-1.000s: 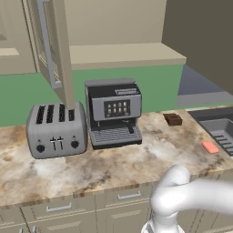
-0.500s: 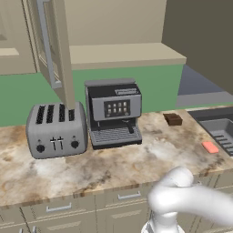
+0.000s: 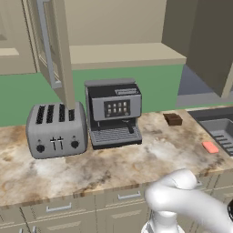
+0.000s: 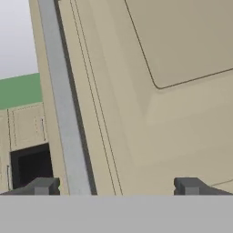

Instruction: Open the cabinet. Pick the bar soap and place it next to the sink. Then close the cabinet.

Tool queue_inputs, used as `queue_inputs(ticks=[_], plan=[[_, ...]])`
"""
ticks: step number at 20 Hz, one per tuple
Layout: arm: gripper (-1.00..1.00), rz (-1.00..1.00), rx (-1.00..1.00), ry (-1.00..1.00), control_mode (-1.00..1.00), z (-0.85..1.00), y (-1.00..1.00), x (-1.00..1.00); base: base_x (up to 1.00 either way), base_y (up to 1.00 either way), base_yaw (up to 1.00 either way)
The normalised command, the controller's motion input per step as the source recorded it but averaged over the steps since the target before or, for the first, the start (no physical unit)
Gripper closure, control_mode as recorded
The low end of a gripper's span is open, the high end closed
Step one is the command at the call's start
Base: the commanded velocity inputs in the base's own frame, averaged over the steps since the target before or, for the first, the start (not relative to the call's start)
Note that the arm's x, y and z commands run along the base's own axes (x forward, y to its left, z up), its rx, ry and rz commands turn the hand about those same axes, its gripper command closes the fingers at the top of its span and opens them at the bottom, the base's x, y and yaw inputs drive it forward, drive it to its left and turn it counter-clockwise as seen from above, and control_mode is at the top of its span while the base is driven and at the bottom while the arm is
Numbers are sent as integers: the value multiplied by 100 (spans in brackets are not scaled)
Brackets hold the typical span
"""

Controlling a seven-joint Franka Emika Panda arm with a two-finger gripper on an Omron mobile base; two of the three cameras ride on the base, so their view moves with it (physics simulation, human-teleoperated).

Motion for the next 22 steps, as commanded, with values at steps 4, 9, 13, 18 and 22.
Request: queue_inputs(ticks=[4,9,13,18,22], plan=[[-100,0,0,0,-100,54,73,0,0,0,0],[-100,0,0,0,-100,45,70,0,0,0,0],[-100,-2,-2,0,-100,14,61,10,0,0,0],[-100,-8,-5,0,-100,0,65,28,0,0,0],[-100,-15,-11,0,-100,0,72,48,0,0,0]])
